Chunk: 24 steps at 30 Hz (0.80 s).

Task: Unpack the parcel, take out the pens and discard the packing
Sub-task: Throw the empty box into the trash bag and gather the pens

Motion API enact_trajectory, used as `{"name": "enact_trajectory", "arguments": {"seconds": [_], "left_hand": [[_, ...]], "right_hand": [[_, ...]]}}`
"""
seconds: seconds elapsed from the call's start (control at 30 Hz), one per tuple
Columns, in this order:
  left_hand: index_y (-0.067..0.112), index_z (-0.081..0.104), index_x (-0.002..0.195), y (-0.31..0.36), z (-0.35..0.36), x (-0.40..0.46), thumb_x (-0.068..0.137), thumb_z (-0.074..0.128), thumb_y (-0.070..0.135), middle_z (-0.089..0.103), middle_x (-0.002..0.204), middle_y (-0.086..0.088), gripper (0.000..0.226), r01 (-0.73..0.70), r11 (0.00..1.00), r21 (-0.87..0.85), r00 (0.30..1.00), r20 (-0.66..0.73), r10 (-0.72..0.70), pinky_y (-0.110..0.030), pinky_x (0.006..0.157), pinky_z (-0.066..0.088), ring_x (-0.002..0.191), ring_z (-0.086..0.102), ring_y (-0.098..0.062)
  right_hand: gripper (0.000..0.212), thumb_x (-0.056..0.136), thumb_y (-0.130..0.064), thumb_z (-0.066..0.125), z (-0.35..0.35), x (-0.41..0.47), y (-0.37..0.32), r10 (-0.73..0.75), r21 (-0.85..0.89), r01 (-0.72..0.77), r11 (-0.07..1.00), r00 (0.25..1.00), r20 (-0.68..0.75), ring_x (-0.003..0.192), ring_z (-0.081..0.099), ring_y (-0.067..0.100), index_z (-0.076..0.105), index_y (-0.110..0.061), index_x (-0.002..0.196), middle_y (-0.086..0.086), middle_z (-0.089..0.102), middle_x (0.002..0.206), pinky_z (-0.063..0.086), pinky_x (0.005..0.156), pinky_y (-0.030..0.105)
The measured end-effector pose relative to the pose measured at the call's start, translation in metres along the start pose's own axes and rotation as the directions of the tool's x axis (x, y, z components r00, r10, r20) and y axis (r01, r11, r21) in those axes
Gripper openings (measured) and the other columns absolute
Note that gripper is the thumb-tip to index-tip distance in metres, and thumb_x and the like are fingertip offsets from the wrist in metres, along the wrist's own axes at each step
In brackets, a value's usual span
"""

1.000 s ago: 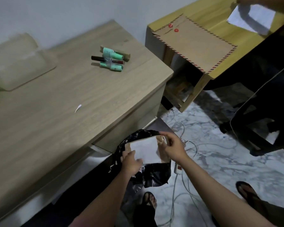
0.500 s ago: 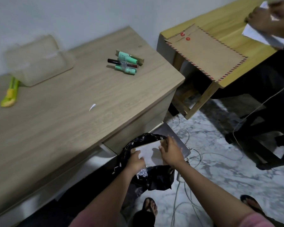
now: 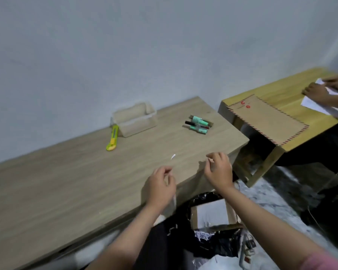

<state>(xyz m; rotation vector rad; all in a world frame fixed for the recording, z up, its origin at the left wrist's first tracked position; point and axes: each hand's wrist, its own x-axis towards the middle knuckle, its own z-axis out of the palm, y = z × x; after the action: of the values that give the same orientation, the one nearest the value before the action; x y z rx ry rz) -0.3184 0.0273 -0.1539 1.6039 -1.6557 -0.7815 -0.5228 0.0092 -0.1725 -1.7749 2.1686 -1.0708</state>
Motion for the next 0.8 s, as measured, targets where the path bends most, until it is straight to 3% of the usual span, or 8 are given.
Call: {"name": "enact_trajectory", "arguments": {"seconds": [0.07, 0.13, 0.2, 0.33, 0.47, 0.53, 0.63, 0.8], "left_hand": [[0.031, 0.058, 0.106, -0.007, -0.038, 0.023, 0.079, 0.047, 0.038, 0.060, 0.107, 0.004, 0.030, 0.026, 0.994, 0.108, 0.993, -0.119, -0.013, -0.033, 0.078, 0.054, 0.091, 0.064, -0.019], [0.024, 0.058, 0.112, -0.014, -0.067, 0.049, 0.075, 0.048, 0.040, 0.059, 0.112, -0.006, 0.042, 0.046, 0.983, 0.177, 0.977, -0.211, -0.007, -0.042, 0.084, 0.052, 0.097, 0.061, -0.031], [0.009, 0.057, 0.117, -0.020, -0.090, 0.082, 0.072, 0.051, 0.040, 0.056, 0.116, -0.017, 0.055, 0.081, 0.976, 0.204, 0.960, -0.280, -0.021, -0.043, 0.090, 0.047, 0.107, 0.056, -0.036], [0.003, 0.048, 0.125, -0.035, -0.104, 0.151, 0.071, 0.048, 0.059, 0.053, 0.120, -0.020, 0.078, 0.161, 0.962, 0.222, 0.938, -0.337, -0.079, -0.045, 0.096, 0.044, 0.114, 0.051, -0.039], [-0.002, 0.027, 0.143, -0.035, -0.089, 0.199, 0.084, 0.061, 0.045, 0.032, 0.147, -0.024, 0.083, 0.193, 0.972, 0.137, 0.912, -0.391, -0.126, -0.043, 0.115, 0.025, 0.138, 0.029, -0.036], [0.000, 0.022, 0.146, -0.038, -0.079, 0.213, 0.087, 0.058, 0.045, 0.025, 0.152, -0.022, 0.082, 0.210, 0.971, 0.112, 0.897, -0.418, -0.145, -0.042, 0.117, 0.020, 0.142, 0.023, -0.034], [0.001, 0.025, 0.145, -0.047, -0.069, 0.224, 0.087, 0.050, 0.047, 0.028, 0.150, -0.024, 0.078, 0.245, 0.964, 0.108, 0.883, -0.435, -0.175, -0.044, 0.116, 0.021, 0.140, 0.026, -0.036], [-0.002, 0.026, 0.144, -0.052, -0.059, 0.230, 0.092, 0.054, 0.032, 0.034, 0.147, -0.025, 0.068, 0.254, 0.964, 0.079, 0.867, -0.461, -0.191, -0.042, 0.113, 0.026, 0.136, 0.033, -0.037]], "right_hand": [[0.019, 0.087, -0.019, 0.057, -0.001, 0.023, -0.023, -0.017, 0.024, 0.016, 1.000, 0.999, 0.028, 0.102, 0.055, 0.021, 0.062, -0.014, 0.105, 0.005, 0.059, 0.106, 0.048, 0.087, 0.041], [0.027, 0.086, -0.024, 0.060, -0.001, 0.050, -0.036, -0.028, 0.002, 0.028, 1.000, 0.997, 0.066, 0.108, 0.052, 0.020, 0.060, -0.017, 0.112, 0.003, 0.056, 0.114, 0.047, 0.093, 0.044], [0.034, 0.085, -0.028, 0.062, 0.002, 0.081, -0.039, -0.029, -0.049, 0.035, 0.998, 0.993, 0.110, 0.112, 0.050, 0.022, 0.058, -0.020, 0.117, 0.003, 0.054, 0.120, 0.045, 0.097, 0.048], [0.044, 0.079, -0.037, 0.064, 0.016, 0.141, -0.019, -0.048, -0.126, 0.070, 0.990, 0.984, 0.173, 0.114, 0.048, 0.034, 0.056, -0.024, 0.121, 0.009, 0.050, 0.126, 0.042, 0.097, 0.049], [0.068, 0.074, -0.064, 0.058, 0.036, 0.181, 0.012, -0.085, -0.287, 0.201, 0.937, 0.926, 0.368, 0.129, 0.039, 0.036, 0.041, -0.040, 0.135, 0.009, 0.036, 0.144, 0.029, 0.106, 0.052], [0.065, 0.074, -0.067, 0.055, 0.047, 0.189, 0.024, -0.135, -0.261, 0.256, 0.931, 0.904, 0.406, 0.127, 0.041, 0.036, 0.044, -0.042, 0.133, 0.010, 0.039, 0.142, 0.032, 0.103, 0.050], [0.050, 0.078, -0.059, 0.053, 0.058, 0.198, 0.029, -0.210, -0.208, 0.287, 0.935, 0.920, 0.330, 0.105, 0.052, 0.035, 0.058, -0.034, 0.120, 0.012, 0.052, 0.125, 0.046, 0.086, 0.042], [0.044, 0.078, -0.053, 0.056, 0.069, 0.209, 0.037, -0.281, -0.148, 0.339, 0.929, 0.907, 0.313, 0.098, 0.053, 0.033, 0.064, -0.030, 0.114, 0.012, 0.056, 0.116, 0.049, 0.081, 0.040]]}}
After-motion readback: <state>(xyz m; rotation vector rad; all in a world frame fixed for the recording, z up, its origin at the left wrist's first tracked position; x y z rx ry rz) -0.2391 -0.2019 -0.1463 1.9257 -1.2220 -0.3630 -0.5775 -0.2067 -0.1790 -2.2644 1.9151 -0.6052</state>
